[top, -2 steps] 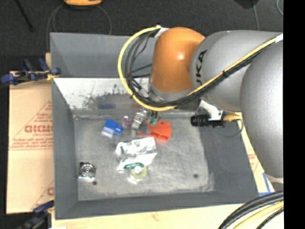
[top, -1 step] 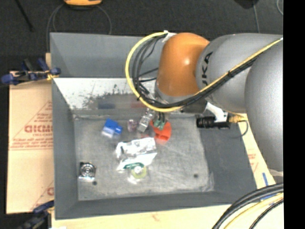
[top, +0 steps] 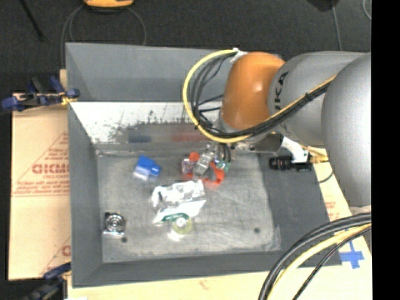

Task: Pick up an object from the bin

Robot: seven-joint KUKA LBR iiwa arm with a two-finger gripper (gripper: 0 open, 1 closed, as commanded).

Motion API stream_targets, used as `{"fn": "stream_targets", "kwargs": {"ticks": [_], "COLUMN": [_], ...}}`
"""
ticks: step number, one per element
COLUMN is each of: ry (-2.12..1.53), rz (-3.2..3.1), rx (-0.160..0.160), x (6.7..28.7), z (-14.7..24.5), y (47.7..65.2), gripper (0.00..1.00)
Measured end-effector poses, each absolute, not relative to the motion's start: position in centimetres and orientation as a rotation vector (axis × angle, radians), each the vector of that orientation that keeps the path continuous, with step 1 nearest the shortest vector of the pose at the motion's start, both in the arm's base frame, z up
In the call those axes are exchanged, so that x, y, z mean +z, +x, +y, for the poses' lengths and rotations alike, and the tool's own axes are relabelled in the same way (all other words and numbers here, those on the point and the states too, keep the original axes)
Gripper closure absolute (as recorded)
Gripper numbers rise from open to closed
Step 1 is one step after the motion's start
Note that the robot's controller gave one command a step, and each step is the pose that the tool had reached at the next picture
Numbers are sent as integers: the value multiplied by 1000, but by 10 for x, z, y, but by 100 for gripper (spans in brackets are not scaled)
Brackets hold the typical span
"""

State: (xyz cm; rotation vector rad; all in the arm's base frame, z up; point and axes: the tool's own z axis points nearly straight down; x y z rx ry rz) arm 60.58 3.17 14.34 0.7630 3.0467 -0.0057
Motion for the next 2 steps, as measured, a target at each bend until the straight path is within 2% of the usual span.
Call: {"fn": "stream_targets", "kwargs": {"ticks": [1, 2], "ry": [778, 771], "rz": [3043, 3033], "rx": [-1, 18], "x": [113, 104], "z": [32, -27], "y": [618, 646], "gripper": [100, 100]}}
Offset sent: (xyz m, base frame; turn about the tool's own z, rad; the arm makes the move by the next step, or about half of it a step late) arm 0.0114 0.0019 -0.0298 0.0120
